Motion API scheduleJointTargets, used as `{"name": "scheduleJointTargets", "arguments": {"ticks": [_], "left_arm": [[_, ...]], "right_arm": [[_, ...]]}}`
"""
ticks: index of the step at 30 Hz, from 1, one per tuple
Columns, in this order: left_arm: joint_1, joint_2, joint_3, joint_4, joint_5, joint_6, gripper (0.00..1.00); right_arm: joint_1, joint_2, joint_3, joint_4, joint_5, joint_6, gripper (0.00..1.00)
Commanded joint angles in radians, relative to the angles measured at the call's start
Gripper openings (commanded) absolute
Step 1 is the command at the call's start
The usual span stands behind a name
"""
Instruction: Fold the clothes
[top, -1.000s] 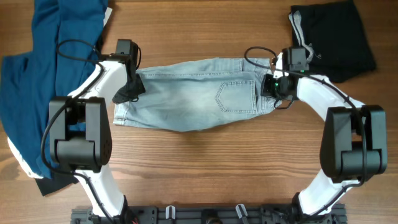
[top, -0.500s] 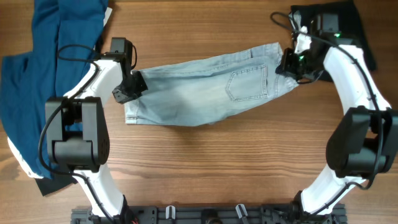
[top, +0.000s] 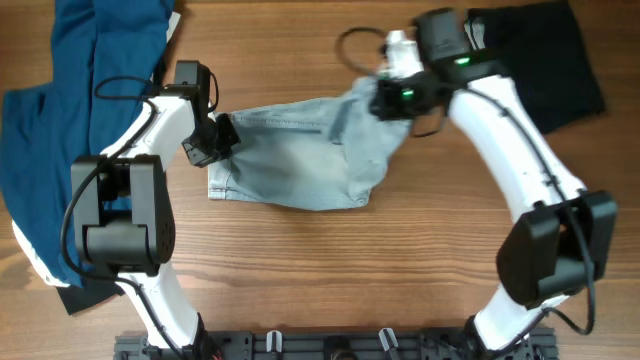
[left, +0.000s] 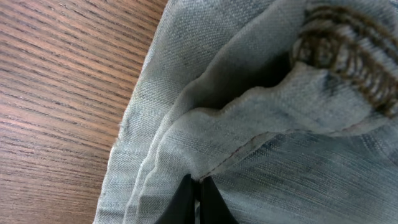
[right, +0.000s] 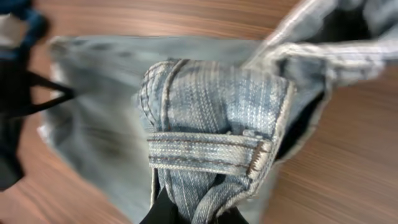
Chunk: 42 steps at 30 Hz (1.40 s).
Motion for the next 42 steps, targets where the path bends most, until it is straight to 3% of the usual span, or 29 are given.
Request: {"name": "scheduleJointTargets", "arguments": {"ticks": [1,9,12,20,22,26,28,36,40,42], "left_arm": [[-0.02,0.098,-0.061,0.002,0.071,-0.017,0.04],[-0.044,0.098,-0.061,0.018,0.071,-0.018,0.04],[-0.049,0.098,-0.061,0.026,0.071,-0.018,0.04],[-0.049,0.098,-0.061,0.036,0.071,-0.018,0.04],[-0.049,0.098,-0.061,0.034,0.071,-0.018,0.04],[-0.049,0.098,-0.061,0.034,0.071,-0.018,0.04],[-0.049,0.098,-0.061,0.036,0.071,-0.018,0.04],[-0.031,0.076,-0.04,0.005,0.07,-0.009,0.04],[0.011,-0.001,0.037,-0.101,0.067,0.027,0.04],[0.026,-0.045,0.072,-0.148,0.067,0.05,0.15]], "right_arm": [[0.116,-0.001,0.023,0.061,0.033,0.131,0.04],[0.281,0.084,0.023,0.179,0.098,0.21,0.04],[0.321,0.1,0.023,0.224,0.06,0.205,0.11],[0.386,0.101,0.023,0.343,-0.043,0.207,0.15],[0.389,0.101,0.023,0.368,-0.074,0.207,0.26],[0.376,0.094,0.024,0.376,-0.075,0.208,0.75],[0.364,0.082,0.024,0.378,-0.102,0.207,0.86],[0.271,-0.006,0.024,0.354,-0.142,0.18,0.98],[0.203,-0.016,0.024,0.282,-0.137,0.155,0.98],[0.177,-0.012,0.023,0.232,-0.124,0.154,0.99]]}}
